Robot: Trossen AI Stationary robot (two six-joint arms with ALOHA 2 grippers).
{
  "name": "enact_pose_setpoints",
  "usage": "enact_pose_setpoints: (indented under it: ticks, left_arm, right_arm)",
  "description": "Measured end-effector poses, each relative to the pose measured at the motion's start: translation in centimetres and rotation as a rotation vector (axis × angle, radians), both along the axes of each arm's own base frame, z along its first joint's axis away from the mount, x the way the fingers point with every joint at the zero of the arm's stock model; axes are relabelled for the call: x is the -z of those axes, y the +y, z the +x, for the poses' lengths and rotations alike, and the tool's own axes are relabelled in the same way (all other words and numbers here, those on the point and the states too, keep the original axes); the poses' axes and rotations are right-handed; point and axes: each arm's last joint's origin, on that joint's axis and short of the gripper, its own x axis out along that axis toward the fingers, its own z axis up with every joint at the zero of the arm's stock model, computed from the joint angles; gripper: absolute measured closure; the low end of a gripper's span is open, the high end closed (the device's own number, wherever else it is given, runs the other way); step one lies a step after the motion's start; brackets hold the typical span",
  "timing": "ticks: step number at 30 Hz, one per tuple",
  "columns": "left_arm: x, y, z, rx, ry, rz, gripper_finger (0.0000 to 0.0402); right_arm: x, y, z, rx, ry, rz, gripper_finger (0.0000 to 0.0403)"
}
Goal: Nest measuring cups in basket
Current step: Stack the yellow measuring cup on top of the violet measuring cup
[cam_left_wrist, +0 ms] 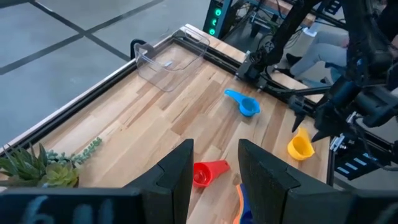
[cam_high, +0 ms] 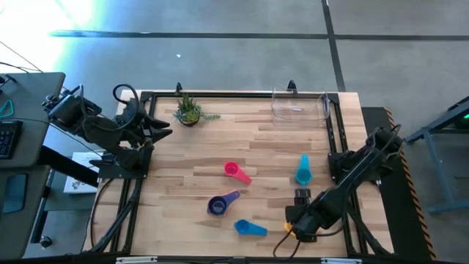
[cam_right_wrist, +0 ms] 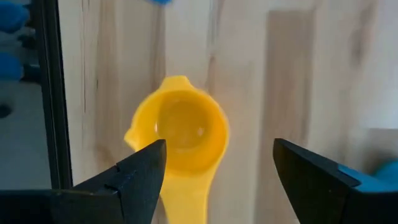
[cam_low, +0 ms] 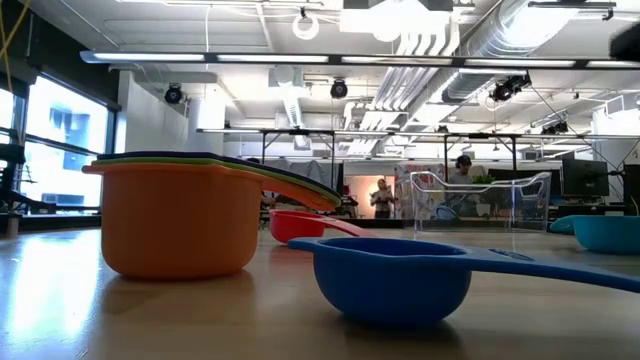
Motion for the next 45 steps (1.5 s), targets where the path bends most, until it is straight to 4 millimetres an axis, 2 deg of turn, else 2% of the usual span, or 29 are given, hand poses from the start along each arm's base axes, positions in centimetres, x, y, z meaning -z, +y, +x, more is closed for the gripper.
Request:
enact_pose_setpoints:
  ticks: [9,17,21,39,45]
  left_arm:
    - [0.2,-0.2,0.4,-0.014,0.003,-0.017,0.0286]
    - [0.3,-0.5,0.9,-0.015,0.014,-0.01,0.0286]
    - [0.3,-0.5,0.9,-0.015,0.015,-0.01,0.0286]
    - [0.3,-0.5,0.9,-0.014,0.016,-0.008,0.0286]
    - [0.4,-0.5,0.9,-0.014,0.025,-0.003,0.0286]
  right_arm:
    - [2.3,-0.5,-0.4,0.036,-0.039,-0.014,0.0116]
    - [5.1,-1.5,-1.2,0.042,0.017,0.02,0.0124]
    - [5.5,-1.5,-1.2,0.039,0.014,0.04,0.0161]
    - [5.4,-2.4,0.2,0.12,0.011,0.108,0.0392]
    - [5.1,-2.8,1.0,0.174,0.013,0.152,0.0389]
